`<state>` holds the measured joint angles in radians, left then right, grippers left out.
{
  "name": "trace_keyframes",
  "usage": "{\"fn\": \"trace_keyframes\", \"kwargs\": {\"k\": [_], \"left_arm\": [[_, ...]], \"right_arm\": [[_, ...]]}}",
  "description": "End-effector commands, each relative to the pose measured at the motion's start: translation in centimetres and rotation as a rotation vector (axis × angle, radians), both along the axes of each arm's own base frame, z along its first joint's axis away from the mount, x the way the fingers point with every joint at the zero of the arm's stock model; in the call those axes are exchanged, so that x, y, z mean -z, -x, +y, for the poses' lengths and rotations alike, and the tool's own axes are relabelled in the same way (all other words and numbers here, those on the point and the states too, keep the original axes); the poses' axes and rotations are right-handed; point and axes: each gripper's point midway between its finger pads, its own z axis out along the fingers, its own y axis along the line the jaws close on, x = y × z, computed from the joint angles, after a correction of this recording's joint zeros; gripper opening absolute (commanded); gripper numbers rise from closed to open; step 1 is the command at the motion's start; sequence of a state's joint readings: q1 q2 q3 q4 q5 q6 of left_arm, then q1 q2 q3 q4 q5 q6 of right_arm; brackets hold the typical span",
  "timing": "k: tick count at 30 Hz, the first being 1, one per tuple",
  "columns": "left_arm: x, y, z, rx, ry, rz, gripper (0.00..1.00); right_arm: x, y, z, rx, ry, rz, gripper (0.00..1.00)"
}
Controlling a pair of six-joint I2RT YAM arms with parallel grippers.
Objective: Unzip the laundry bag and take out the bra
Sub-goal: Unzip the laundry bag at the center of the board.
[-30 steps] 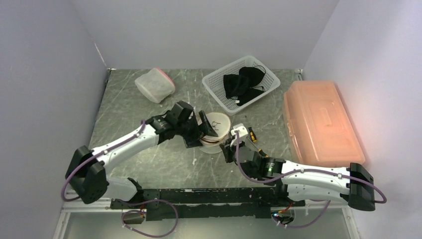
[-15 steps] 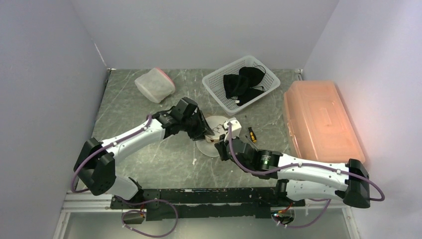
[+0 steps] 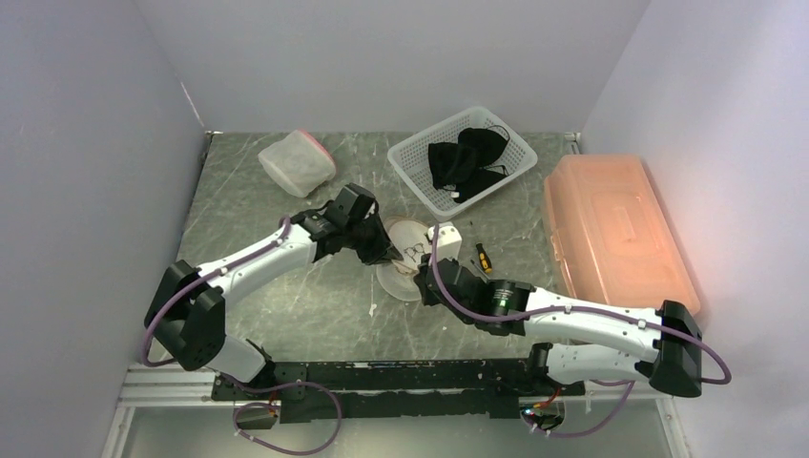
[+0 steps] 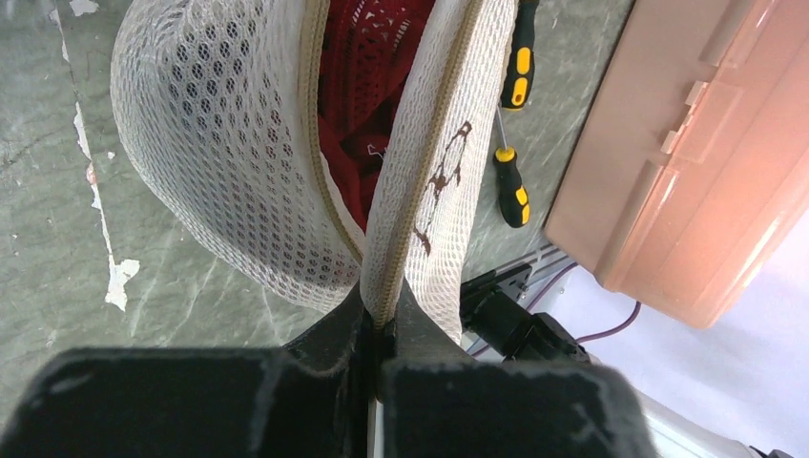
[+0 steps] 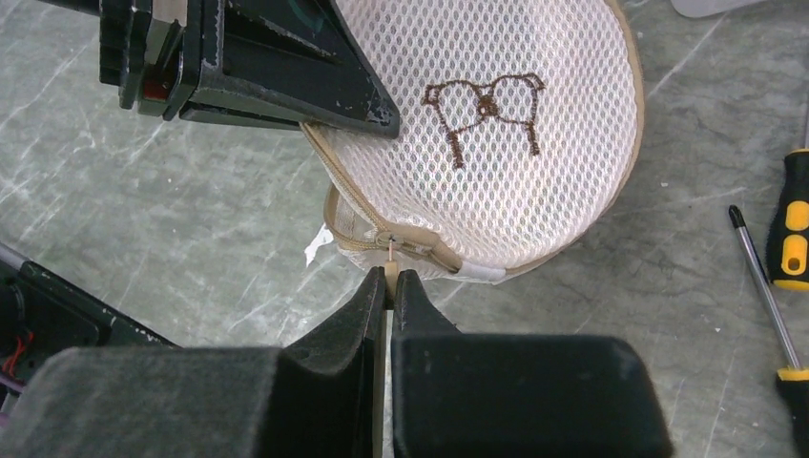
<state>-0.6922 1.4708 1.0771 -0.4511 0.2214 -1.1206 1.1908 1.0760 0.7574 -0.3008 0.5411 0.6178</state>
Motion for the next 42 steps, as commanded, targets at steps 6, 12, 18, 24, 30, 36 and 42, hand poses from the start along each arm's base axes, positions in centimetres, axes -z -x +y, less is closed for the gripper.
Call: {"fn": "trace_keyframes", "kwargs": {"k": [6, 12, 18, 24, 30, 36, 42], "left_arm": [[1.1, -0.9, 0.9, -0.03, -0.032, -0.001, 0.03], [1.1, -0.9, 1.1, -0.03, -0.032, 0.001, 0.04], [0.4, -0.6, 0.4, 0.004, 0.017, -0.009, 0.36], [0.1, -0.2, 0.1, 0.028, 0.043, -0.009, 0.58], [-0.7, 0.4, 0.7, 0.049, 0.029, -0.03, 0.75], [-1.5, 1.2, 3.0, 0.085, -0.07, -0.096, 0.84], [-3.6, 1.7, 5.8, 0.145, -0.158, -0.272, 0.89]], "right_arm": [[0.5, -0.2, -1.9, 0.056, -0.012, 0.012, 0.0], [1.2, -0.1, -2.7, 0.066, -0.012, 0.018, 0.0], [0.0, 0.3, -1.8, 0.016, -0.073, 0.002, 0.07], [-1.8, 0.4, -1.4, 0.006, -0.11, -0.004, 0.63], [-3.5, 0.0, -2.4, 0.038, -0.127, -0.029, 0.85], [-2.5, -1.2, -4.3, 0.1, -0.18, -0.016, 0.87], [-0.9, -1.9, -5.4, 0.104, -0.298, -0.021, 0.87]]}}
